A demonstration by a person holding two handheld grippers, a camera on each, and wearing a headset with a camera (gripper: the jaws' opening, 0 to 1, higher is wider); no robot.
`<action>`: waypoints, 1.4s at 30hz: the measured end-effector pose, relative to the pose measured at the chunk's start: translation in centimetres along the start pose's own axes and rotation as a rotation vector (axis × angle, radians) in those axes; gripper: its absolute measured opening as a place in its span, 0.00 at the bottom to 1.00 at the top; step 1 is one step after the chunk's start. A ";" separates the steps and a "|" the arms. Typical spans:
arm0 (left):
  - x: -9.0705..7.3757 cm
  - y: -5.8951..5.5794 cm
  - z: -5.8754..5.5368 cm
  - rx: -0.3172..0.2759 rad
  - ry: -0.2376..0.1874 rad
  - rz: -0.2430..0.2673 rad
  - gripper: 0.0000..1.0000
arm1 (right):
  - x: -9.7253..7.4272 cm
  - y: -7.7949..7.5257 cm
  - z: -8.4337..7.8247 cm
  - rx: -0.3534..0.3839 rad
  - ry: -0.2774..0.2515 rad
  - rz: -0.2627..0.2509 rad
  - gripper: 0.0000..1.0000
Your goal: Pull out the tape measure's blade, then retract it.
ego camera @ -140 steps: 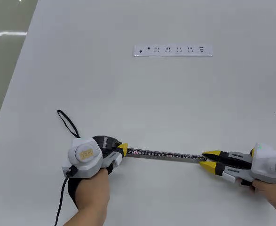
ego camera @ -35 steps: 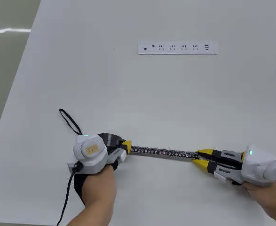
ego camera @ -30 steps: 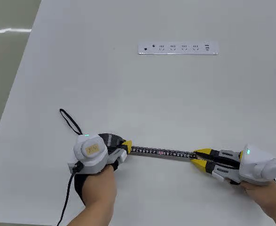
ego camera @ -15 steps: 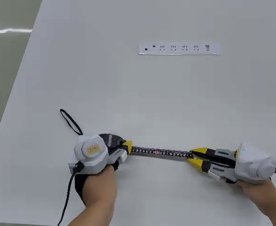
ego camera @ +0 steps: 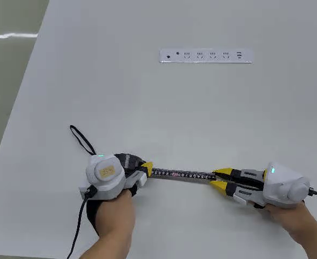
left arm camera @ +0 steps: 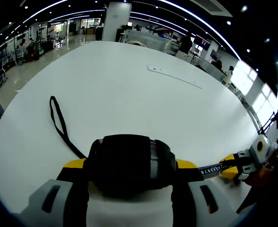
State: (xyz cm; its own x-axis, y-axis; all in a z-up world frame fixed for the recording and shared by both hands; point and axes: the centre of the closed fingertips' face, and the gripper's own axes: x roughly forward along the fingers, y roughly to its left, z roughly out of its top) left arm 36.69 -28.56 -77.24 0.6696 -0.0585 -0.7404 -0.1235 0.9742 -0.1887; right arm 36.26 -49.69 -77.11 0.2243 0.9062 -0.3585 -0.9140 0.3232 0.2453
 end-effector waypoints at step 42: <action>0.0 0.0 -0.1 0.001 0.002 0.001 0.69 | 2.9 1.2 0.9 -0.004 -0.008 0.033 0.12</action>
State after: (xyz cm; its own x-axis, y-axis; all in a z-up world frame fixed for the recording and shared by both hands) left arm 36.67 -28.58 -77.32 0.6677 -0.0583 -0.7421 -0.1231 0.9746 -0.1873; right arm 36.17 -46.43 -77.01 0.1965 0.9185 -0.3431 -0.9224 0.2919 0.2531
